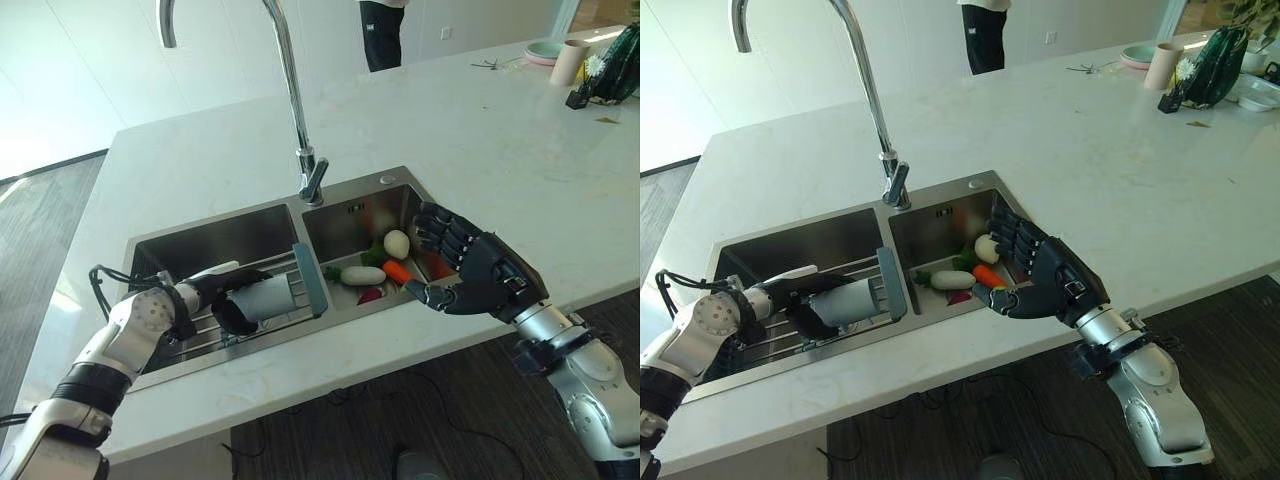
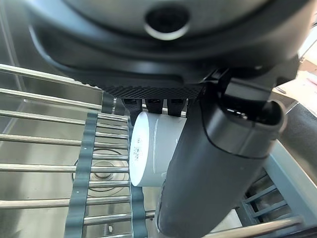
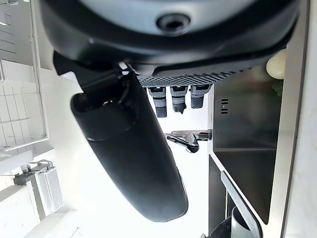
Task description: Place the dishes in the dishwasher.
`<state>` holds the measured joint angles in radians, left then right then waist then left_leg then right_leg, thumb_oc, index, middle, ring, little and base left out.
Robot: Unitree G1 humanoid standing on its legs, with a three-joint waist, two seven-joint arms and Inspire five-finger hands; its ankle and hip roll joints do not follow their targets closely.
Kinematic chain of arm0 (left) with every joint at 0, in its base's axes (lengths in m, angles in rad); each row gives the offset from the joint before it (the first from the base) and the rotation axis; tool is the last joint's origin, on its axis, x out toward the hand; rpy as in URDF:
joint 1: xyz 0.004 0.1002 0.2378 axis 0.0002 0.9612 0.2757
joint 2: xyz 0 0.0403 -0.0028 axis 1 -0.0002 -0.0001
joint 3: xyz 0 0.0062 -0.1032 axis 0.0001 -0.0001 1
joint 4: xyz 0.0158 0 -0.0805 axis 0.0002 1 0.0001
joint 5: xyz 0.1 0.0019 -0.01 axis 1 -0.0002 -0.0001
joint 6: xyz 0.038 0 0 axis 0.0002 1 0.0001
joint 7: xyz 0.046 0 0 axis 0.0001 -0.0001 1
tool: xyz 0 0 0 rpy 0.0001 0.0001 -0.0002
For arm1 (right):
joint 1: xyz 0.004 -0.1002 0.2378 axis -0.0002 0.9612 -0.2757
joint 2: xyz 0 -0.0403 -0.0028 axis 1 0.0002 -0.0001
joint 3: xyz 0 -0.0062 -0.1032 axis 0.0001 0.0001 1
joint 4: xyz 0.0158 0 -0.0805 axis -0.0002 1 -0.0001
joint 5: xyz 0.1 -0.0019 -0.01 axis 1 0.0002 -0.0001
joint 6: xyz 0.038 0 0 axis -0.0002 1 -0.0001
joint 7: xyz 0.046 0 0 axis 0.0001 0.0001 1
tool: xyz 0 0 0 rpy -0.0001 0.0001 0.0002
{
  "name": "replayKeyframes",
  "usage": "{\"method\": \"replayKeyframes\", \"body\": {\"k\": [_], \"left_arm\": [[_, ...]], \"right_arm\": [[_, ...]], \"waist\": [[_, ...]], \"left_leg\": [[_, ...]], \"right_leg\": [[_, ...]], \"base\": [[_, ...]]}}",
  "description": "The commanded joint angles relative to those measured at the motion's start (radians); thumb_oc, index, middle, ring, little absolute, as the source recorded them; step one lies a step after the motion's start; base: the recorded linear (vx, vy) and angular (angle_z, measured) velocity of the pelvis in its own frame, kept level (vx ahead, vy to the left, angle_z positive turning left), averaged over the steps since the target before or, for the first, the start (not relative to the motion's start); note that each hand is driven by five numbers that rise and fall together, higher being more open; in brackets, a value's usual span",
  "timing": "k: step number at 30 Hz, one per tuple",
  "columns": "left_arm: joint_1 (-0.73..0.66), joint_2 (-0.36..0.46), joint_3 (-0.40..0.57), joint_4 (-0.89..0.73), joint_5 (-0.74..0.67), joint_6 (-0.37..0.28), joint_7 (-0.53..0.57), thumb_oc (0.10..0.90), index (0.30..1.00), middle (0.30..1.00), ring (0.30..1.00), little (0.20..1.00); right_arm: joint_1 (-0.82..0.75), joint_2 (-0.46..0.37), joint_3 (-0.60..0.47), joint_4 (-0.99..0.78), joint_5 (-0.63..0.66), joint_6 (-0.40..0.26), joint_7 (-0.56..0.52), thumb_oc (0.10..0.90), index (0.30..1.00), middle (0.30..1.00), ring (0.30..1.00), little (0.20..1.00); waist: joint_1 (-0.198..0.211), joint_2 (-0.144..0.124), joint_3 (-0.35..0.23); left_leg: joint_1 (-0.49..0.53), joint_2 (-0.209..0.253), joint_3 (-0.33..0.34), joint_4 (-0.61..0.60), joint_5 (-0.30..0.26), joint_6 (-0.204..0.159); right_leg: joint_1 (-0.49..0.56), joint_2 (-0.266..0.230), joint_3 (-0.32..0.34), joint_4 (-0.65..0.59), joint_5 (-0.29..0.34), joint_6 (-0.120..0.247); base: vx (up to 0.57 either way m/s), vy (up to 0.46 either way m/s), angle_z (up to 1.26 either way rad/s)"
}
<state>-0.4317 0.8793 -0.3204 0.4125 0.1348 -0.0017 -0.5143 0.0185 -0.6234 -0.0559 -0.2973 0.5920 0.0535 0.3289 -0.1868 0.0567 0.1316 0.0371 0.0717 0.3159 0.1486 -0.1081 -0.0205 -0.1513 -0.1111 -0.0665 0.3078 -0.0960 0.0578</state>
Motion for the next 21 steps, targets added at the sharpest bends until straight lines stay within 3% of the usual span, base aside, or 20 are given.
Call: {"method": "replayKeyframes", "body": {"k": [1, 9, 10, 11, 12, 21], "left_arm": [[-0.168, 0.018, 0.025, 0.025, 0.019, -0.023, 0.015, 0.800, 0.900, 0.900, 0.900, 0.900], [-0.168, 0.015, 0.017, 0.030, 0.045, -0.028, 0.025, 0.800, 0.900, 0.900, 0.900, 0.900], [-0.166, 0.015, 0.017, 0.031, 0.043, -0.028, 0.036, 0.573, 0.559, 0.559, 0.559, 0.559], [-0.166, 0.013, 0.018, 0.033, 0.042, -0.035, 0.047, 0.439, 0.359, 0.359, 0.359, 0.359], [-0.167, 0.013, 0.019, 0.032, 0.038, -0.031, 0.053, 0.400, 0.300, 0.300, 0.300, 0.300], [-0.140, 0.001, 0.026, 0.022, 0.091, -0.047, 0.117, 0.400, 0.300, 0.300, 0.300, 0.300]], "right_arm": [[-0.131, 0.006, -0.038, -0.065, 0.032, -0.097, 0.003, 0.800, 0.900, 0.900, 0.900, 0.900], [-0.131, 0.008, -0.035, -0.068, 0.033, -0.096, 0.006, 0.800, 0.900, 0.900, 0.900, 0.900], [-0.131, 0.007, -0.035, -0.067, 0.035, -0.097, 0.006, 0.800, 0.900, 0.900, 0.900, 0.900], [-0.133, 0.006, -0.035, -0.066, 0.036, -0.097, 0.004, 0.800, 0.900, 0.900, 0.900, 0.900], [-0.134, 0.005, -0.034, -0.067, 0.037, -0.096, 0.002, 0.800, 0.900, 0.900, 0.900, 0.900], [-0.120, 0.015, -0.041, -0.071, 0.032, -0.097, 0.009, 0.800, 0.900, 0.900, 0.900, 0.900]], "waist": [[-0.002, 0.007, -0.058], [-0.005, 0.010, -0.059], [-0.005, 0.009, -0.059], [-0.004, 0.009, -0.059], [-0.004, 0.008, -0.060], [-0.002, 0.002, -0.060]], "left_leg": [[-0.018, 0.030, 0.001, 0.151, -0.194, 0.007], [-0.017, 0.032, 0.004, 0.151, -0.194, 0.006], [-0.017, 0.032, 0.004, 0.151, -0.194, 0.006], [-0.017, 0.032, 0.003, 0.151, -0.193, 0.006], [-0.017, 0.032, 0.003, 0.151, -0.194, 0.006], [-0.016, 0.034, 0.004, 0.151, -0.193, 0.005]], "right_leg": [[0.055, -0.017, -0.038, -0.008, -0.078, 0.108], [0.054, -0.016, -0.037, -0.008, -0.078, 0.108], [0.054, -0.015, -0.037, -0.008, -0.078, 0.108], [0.054, -0.015, -0.036, -0.008, -0.078, 0.107], [0.054, -0.014, -0.036, -0.008, -0.079, 0.107], [0.057, -0.013, -0.041, -0.008, -0.080, 0.106]], "base": [[0.00, 0.000, 0.00], [0.00, 0.000, 0.00], [0.00, 0.000, 0.00], [0.00, 0.000, 0.00], [0.00, 0.000, 0.00], [0.00, 0.000, 0.00]]}}
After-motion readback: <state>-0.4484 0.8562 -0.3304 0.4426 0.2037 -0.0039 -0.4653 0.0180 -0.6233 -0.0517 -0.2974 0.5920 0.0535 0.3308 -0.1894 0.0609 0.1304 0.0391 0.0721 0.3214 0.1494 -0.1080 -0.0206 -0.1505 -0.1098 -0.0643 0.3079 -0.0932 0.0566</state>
